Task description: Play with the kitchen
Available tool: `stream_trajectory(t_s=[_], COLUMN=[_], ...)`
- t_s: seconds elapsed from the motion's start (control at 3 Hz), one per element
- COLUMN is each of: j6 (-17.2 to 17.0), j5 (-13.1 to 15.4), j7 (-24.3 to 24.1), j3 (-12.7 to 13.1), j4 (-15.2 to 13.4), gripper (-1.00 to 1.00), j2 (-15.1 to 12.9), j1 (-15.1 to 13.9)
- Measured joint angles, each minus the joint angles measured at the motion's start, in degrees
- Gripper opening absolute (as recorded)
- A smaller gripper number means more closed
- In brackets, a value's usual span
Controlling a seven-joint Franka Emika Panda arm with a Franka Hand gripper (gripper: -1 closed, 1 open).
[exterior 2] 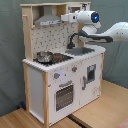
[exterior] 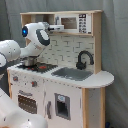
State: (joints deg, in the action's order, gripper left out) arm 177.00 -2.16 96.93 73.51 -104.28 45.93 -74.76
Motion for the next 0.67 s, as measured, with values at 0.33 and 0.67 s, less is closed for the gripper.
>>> stream_trajectory(t_s=[0.33, 0.67], j6=[-0.1, -0.1], j5=[0.0, 0.0], j7=[-0.2, -0.2], j3=[0.2, 0.5], j4=[0.1, 0.3], gripper=[-1.00, -1.00], j2=[0.0, 0.0], j1=[-0.1, -0.1])
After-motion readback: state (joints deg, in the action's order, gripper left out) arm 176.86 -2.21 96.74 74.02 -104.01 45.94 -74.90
